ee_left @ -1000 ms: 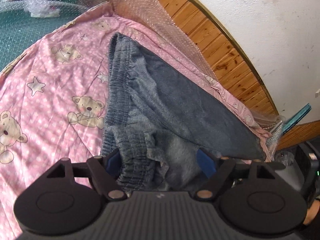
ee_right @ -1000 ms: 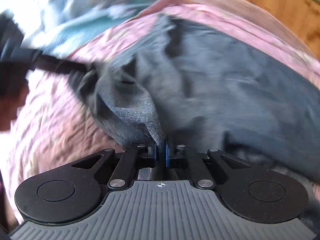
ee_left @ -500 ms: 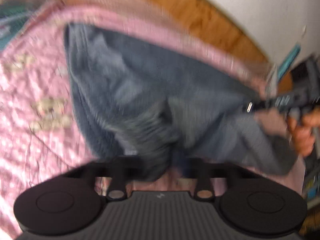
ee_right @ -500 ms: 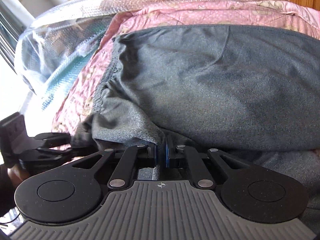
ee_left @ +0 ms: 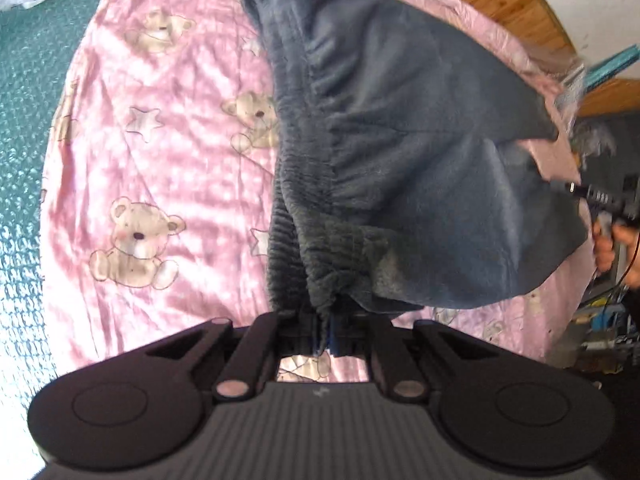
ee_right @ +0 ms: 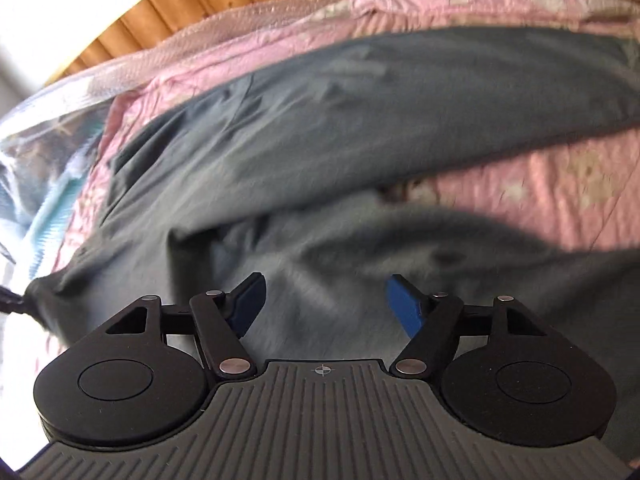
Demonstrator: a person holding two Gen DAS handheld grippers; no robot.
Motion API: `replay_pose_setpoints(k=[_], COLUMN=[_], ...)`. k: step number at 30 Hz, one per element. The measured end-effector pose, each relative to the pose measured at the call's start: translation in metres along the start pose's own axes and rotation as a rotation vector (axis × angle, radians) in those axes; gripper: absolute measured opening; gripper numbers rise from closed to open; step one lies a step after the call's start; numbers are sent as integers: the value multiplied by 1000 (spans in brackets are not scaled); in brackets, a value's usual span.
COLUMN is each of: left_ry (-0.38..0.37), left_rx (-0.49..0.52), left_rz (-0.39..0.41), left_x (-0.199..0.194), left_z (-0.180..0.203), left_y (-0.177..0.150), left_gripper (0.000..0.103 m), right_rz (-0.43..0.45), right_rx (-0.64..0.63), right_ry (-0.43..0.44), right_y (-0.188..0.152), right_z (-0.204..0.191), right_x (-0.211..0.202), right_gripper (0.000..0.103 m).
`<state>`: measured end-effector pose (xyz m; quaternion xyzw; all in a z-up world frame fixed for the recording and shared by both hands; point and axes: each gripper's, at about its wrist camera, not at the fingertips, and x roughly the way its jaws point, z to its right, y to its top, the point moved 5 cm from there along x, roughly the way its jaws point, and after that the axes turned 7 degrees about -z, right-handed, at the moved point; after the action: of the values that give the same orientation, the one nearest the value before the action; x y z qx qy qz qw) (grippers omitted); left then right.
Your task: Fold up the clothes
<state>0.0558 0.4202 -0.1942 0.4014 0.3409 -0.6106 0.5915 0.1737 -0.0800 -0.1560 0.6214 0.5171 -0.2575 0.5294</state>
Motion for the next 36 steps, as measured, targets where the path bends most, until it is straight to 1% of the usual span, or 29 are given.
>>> replay_pose_setpoints(k=[2,3,5,7,8,9,10,11,12,14,15,16,17,18,19,20,22,23,24,25,27,28,30,32,33,34,36], left_ry=[19,27,43,60,68,76,83,89,93,94,94,92,91,90,85,75,49,28,6,-6,-1,14,42,49,44,47,73], left_rx=[9,10,0,-12,-20,-27,-34,-41,-50,-68,-79,-92,-102,-104,-101,-96,-91,-98,-105,-120,-173,-203,-257,-282,-281,-272,-235], left_rz=[-18,-26,-40,-48,-51,-50,-47,-44,-40,-32,-33,-37,-40,-37,-23,-1,39,55,72,94,163,215,320,393,417,426,402], left_x=[6,9,15,18,19,19,18,17,16,13,13,13,13,10,4,-5,-24,-35,-46,-56,-73,-75,-78,-73,-66,-56,-27], left_z=[8,11,13,13,12,13,14,13,12,11,10,10,10,11,11,12,10,6,2,-4,-16,-15,-19,-23,-22,-21,-20], left_y=[2,2,1,-2,-4,-5,-5,-6,-5,-6,-7,-9,-11,-14,-18,-24,-36,-42,-48,-51,-43,-26,17,65,93,119,166], left_gripper=[5,5,6,6,6,6,6,6,6,6,7,7,9,10,10,12,24,32,33,33,35,37,48,55,56,58,57], right_rz=[22,28,21,-14,-42,-69,-89,-97,-95,-65,-64,-81,-94,-102,-111,-119,-140,-140,-131,-125,-115,-107,-80,-77,-85,-94,-111], right_rx=[-63,-131,-304,-475,-546,-618,-661,-667,-646,-535,-492,-464,-462,-499,-532,-556,-558,-545,-529,-507,-457,-437,-403,-364,-342,-325,-313], right_ry=[-8,-19,-54,-79,-92,-104,-119,-136,-164,-244,-267,-269,-270,-274,-282,-288,-272,-260,-256,-244,-192,-170,-143,-119,-106,-96,-98], right_y=[19,27,38,43,44,45,48,55,64,87,96,100,102,101,102,103,106,106,106,108,115,117,119,121,122,121,119], right_z=[-9,-19,-42,-64,-71,-78,-80,-76,-69,-46,-36,-29,-24,-26,-27,-27,-20,-13,-6,0,9,9,6,1,0,-1,-1], right_x=[9,16,36,63,76,89,100,107,111,113,115,119,121,121,121,120,117,113,108,104,97,94,91,93,96,100,107], right_gripper=[72,72,73,71,62,43,30,6,3,2,1,1,1,2,2,3,10,20,39,44,47,48,53,54,54,54,55])
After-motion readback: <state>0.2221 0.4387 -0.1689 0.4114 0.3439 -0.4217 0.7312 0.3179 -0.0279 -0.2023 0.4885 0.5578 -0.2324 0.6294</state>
